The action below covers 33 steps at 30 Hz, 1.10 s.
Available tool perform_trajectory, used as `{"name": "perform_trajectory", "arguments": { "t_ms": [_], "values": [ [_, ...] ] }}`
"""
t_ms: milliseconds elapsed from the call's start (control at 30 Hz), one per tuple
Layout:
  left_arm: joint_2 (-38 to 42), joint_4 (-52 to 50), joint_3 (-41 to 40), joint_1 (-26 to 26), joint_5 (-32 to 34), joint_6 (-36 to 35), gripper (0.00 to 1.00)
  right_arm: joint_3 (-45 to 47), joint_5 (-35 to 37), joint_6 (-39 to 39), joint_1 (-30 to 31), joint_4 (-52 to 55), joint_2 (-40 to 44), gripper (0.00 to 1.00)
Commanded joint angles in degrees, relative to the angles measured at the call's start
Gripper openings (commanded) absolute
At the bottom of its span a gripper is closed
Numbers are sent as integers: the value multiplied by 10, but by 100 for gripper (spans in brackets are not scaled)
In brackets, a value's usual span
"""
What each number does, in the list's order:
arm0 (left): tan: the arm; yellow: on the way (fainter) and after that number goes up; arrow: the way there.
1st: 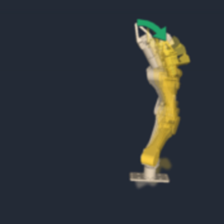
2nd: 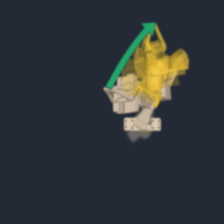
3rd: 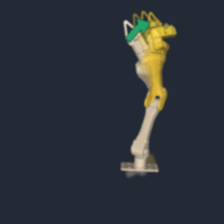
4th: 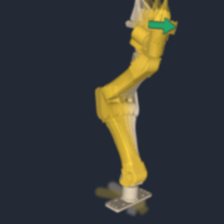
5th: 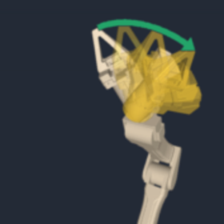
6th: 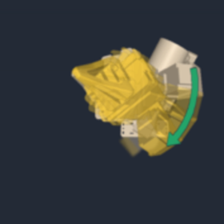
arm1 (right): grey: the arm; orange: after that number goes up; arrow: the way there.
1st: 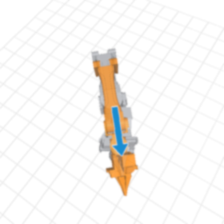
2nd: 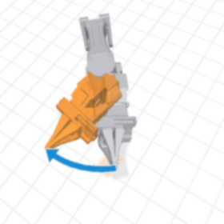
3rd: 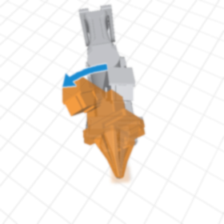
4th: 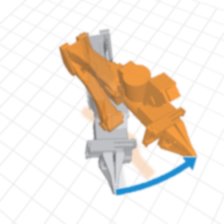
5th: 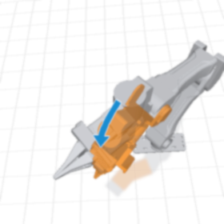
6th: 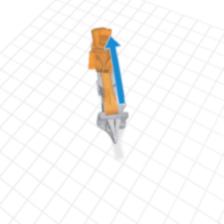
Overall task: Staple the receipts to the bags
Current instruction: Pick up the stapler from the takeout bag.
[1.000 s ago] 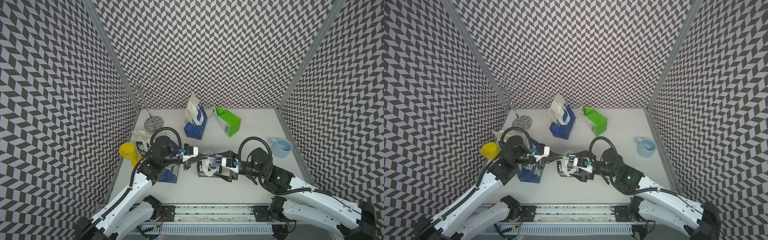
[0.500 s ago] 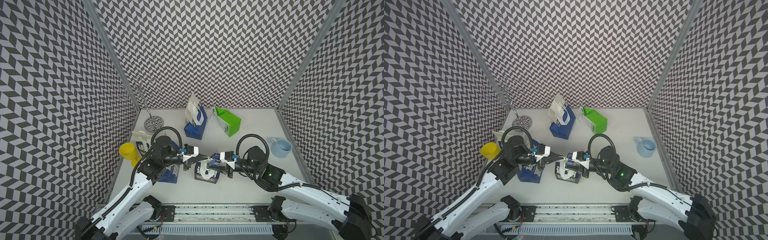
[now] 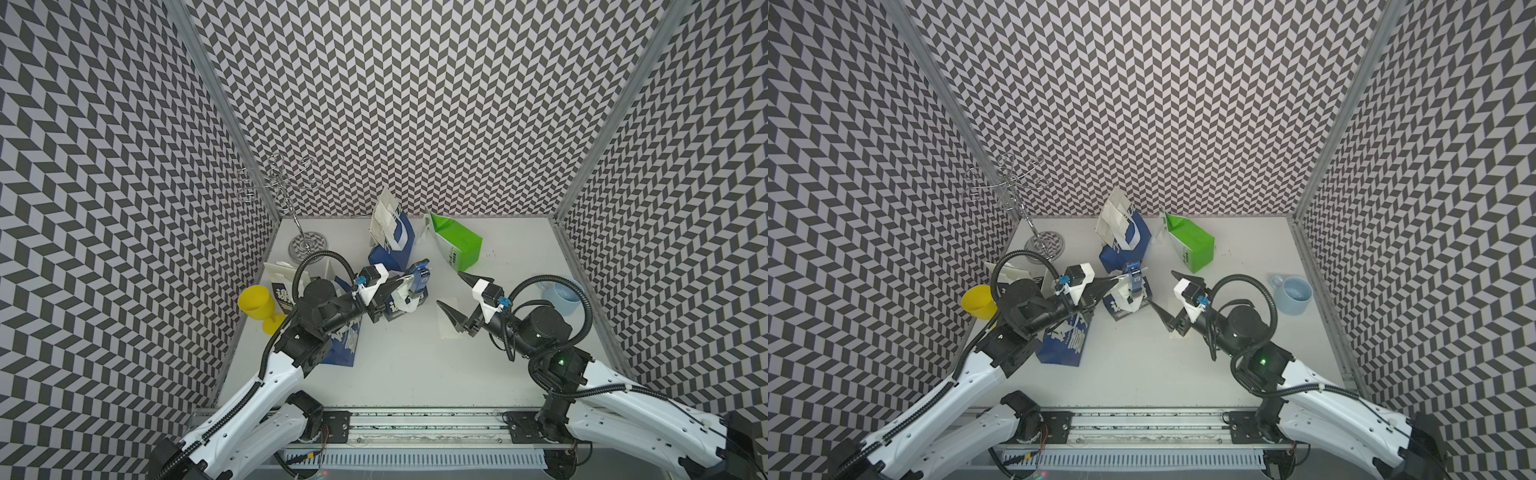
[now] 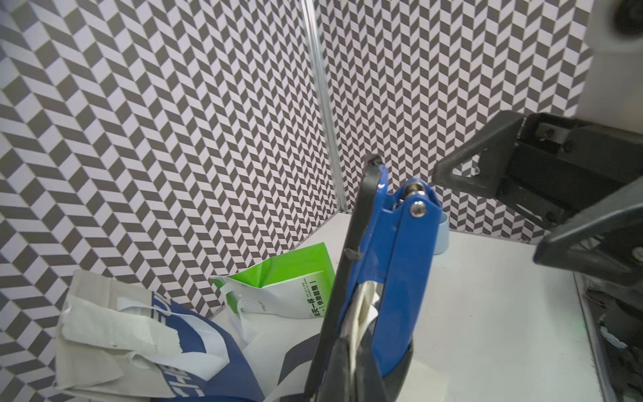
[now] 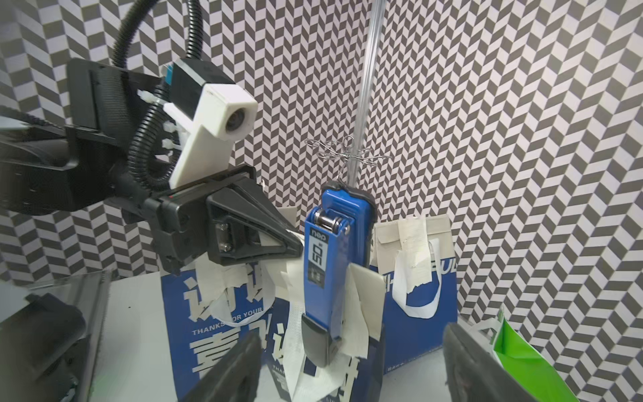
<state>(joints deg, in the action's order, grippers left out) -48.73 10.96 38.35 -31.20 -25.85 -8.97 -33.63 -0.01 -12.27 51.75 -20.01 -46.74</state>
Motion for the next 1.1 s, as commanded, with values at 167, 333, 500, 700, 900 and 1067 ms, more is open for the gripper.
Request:
{"name": "perform_trajectory", "arguments": {
  "t_ms": [167, 333, 500, 700, 900, 1067],
  "values": [
    [-11, 121, 9, -20, 11, 54, 0, 25, 18, 126, 4, -132, -78, 62],
    [-23, 127, 6, -41, 35, 59, 0, -32, -32, 162, 5, -116, -142, 49],
    [-24, 136, -2, -56, 42, 66, 0, -33, -12, 179, 5, -132, -159, 37],
    [-22, 121, -5, -63, 46, 65, 0, -47, 85, 222, 5, -137, -168, 4],
    [-16, 80, -11, -68, 65, 62, 0, -54, 147, 226, -4, -181, -155, 0],
    [9, 55, -22, -69, 115, 79, 0, -81, 304, 222, -37, -165, -135, 0]
  ]
}}
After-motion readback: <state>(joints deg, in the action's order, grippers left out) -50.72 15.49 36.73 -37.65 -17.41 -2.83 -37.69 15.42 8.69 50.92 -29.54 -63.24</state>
